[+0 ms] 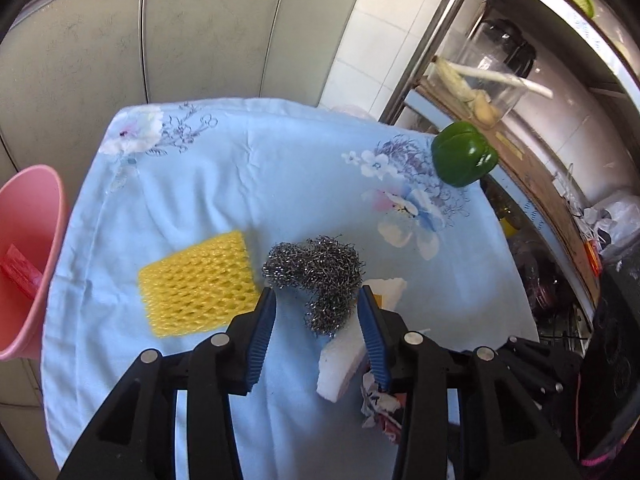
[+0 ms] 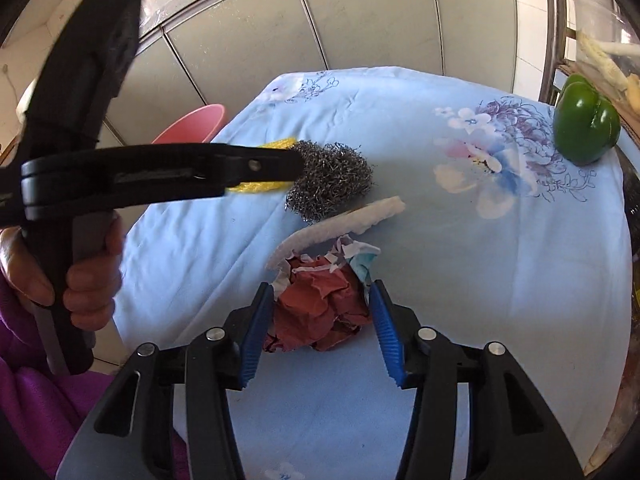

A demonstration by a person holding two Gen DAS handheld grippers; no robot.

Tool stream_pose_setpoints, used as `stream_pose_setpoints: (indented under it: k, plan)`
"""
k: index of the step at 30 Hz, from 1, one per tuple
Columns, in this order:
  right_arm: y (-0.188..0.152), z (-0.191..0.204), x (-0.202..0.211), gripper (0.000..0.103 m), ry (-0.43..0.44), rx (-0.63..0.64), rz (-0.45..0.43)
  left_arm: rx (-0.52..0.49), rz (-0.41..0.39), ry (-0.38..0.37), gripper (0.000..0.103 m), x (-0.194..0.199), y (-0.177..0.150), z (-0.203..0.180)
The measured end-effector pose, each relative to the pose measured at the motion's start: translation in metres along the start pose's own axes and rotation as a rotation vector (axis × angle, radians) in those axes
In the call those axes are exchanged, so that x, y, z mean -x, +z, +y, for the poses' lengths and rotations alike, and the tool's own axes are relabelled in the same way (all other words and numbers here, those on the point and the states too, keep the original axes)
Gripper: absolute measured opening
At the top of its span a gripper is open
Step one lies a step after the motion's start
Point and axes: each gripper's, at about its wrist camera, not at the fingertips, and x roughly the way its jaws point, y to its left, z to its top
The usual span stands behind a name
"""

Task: Collect trash
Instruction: 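Move the left tool to the steel wool while the right tool approaches the red cloth, then grasp the steel wool with the left tool while the right tool grasps the red cloth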

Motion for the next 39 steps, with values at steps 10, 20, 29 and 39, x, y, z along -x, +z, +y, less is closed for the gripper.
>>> stream_pose_setpoints:
  k: [10, 20, 29, 39]
  plan:
    - [-0.012, -0.02, 0.02, 0.036, 0.033, -0.041, -0.049, -0.017, 0.018, 0.019, 0.012, -0.02, 0.0, -0.015]
    - [-0.005, -0.07, 0.052, 0.035, -0.121, -0.136, -0.188, -0.058, -0.138, 0.031, 0.012, 0.025, 0.008, -0.017]
    - [0.014, -0.088, 0.029, 0.042, -0.143, -0.095, -0.137, -0.035, -0.173, 0.049, 0.012, 0.044, 0.003, 0.0]
    - [0.0, -0.09, 0.052, 0.052, -0.168, -0.152, -0.142, -0.009, -0.176, 0.028, 0.012, 0.047, -0.003, 0.008]
